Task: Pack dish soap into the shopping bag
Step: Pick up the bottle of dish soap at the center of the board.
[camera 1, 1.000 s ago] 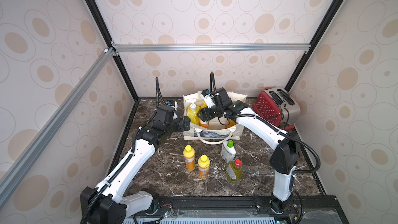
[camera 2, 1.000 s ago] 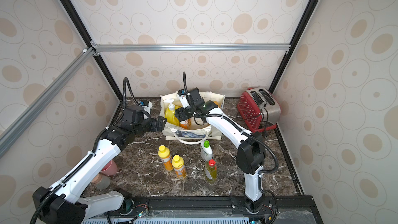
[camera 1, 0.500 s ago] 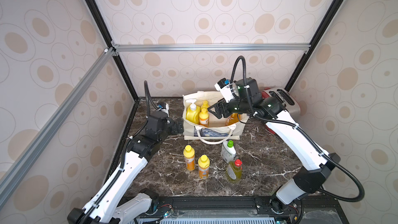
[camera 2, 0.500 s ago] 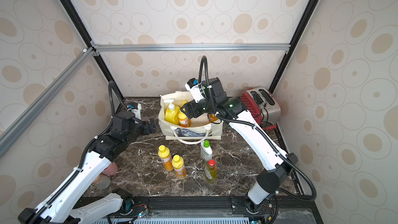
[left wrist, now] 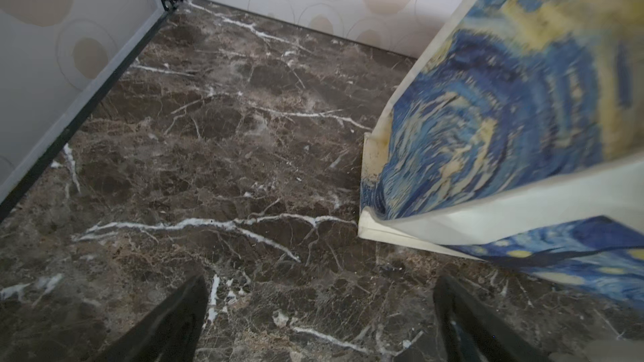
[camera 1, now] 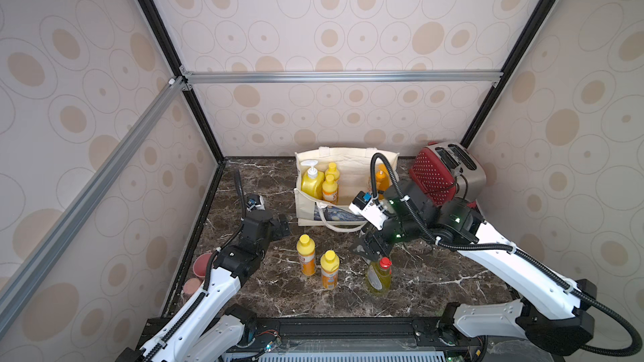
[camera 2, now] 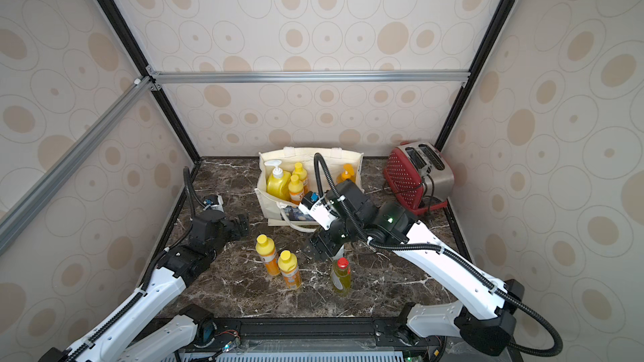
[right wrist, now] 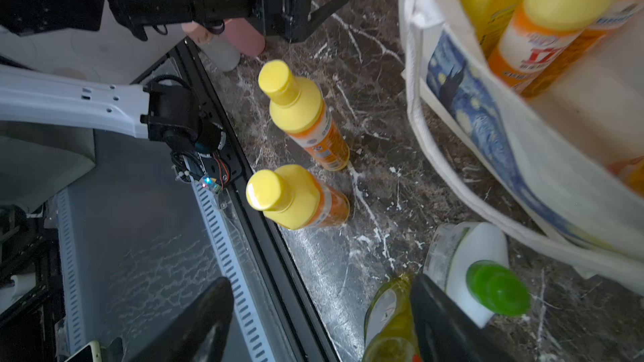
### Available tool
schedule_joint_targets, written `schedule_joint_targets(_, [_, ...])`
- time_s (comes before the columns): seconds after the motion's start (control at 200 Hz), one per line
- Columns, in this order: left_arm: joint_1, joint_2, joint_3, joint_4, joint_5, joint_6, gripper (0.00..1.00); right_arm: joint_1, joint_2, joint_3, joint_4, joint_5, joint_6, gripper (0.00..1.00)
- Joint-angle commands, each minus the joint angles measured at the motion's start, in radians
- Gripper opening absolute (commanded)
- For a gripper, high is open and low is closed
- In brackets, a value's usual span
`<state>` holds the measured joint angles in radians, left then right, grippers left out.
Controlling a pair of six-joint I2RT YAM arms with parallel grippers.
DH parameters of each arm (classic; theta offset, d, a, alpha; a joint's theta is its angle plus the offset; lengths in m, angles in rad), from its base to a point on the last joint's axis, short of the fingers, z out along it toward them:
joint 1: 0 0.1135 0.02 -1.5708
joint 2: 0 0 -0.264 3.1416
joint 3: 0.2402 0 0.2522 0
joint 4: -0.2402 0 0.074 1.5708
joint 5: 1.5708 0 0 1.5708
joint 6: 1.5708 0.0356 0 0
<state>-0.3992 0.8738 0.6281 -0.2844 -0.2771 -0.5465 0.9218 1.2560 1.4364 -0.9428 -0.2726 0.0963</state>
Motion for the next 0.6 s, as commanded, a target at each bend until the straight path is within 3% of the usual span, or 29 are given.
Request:
schedule_joint_targets(0.0, [0.002, 0.005, -0.019, 0.068, -0.024, -0.038, 0.99, 0.066, 0.018, -0.012, 0.019, 0.042, 0.038, 0.85])
schedule_joint_targets(0.225, [0.001, -0.029, -0.042, 0.066, -0.019, -0.033, 0.99, 0.164, 0.112, -0.018, 0.061, 0.081, 0.051, 0.88])
schedule_joint_targets(0.596, [0.001, -0.009, -0.031, 0.064, 0.007, -0.018, 0.99, 0.230, 0.271, -0.007, 0.092, 0.160, 0.081, 0.89])
